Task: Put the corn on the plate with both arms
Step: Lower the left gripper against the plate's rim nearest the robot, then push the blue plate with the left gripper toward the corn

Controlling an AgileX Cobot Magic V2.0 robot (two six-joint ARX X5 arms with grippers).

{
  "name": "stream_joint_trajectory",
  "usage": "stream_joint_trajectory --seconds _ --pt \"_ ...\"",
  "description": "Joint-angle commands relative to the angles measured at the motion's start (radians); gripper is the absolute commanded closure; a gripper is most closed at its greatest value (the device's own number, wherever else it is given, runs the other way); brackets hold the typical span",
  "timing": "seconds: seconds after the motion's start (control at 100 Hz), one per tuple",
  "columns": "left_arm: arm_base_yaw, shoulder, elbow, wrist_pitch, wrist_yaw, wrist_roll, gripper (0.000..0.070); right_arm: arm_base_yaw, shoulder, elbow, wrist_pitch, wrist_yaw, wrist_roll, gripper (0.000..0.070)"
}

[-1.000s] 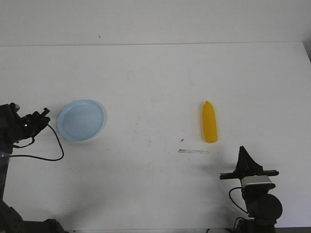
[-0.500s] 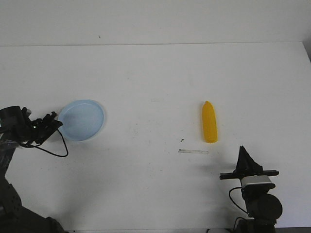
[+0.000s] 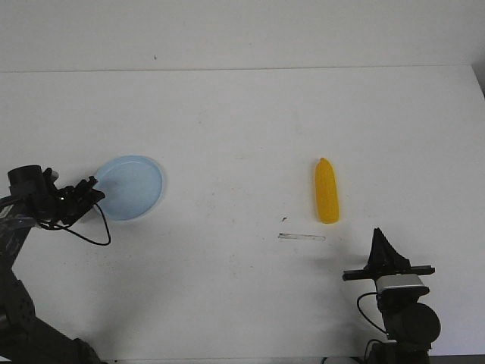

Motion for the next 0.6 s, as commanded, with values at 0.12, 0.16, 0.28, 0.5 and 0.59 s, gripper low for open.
stream_joint_trajectory --seconds 0.12,0.16,0.28,0.5,0.59 --pt "-0.005 0.021 0.019 -0.005 0.001 0.010 0.0633 0.001 0.002 -0.001 0.012 0.000 0.002 0.0685" --pt "-0.005 0.021 0.019 -0.004 0.001 0.010 0.0662 0.001 0.002 -0.001 0.012 0.000 0.002 0.0685" --pt "-0.005 0.021 0.019 -0.005 0.001 0.010 0.0700 0.001 0.002 -0.001 0.012 0.000 0.002 0.0685" --pt "-0.033 -0.014 0.019 -0.013 0.001 -0.021 0.0700 0.001 0.002 -0.001 0.012 0.000 0.002 0.0685" --pt "-0.056 -0.052 0.019 -0.012 0.001 -0.029 0.0700 0.001 0.002 -0.001 0.012 0.000 0.002 0.0685"
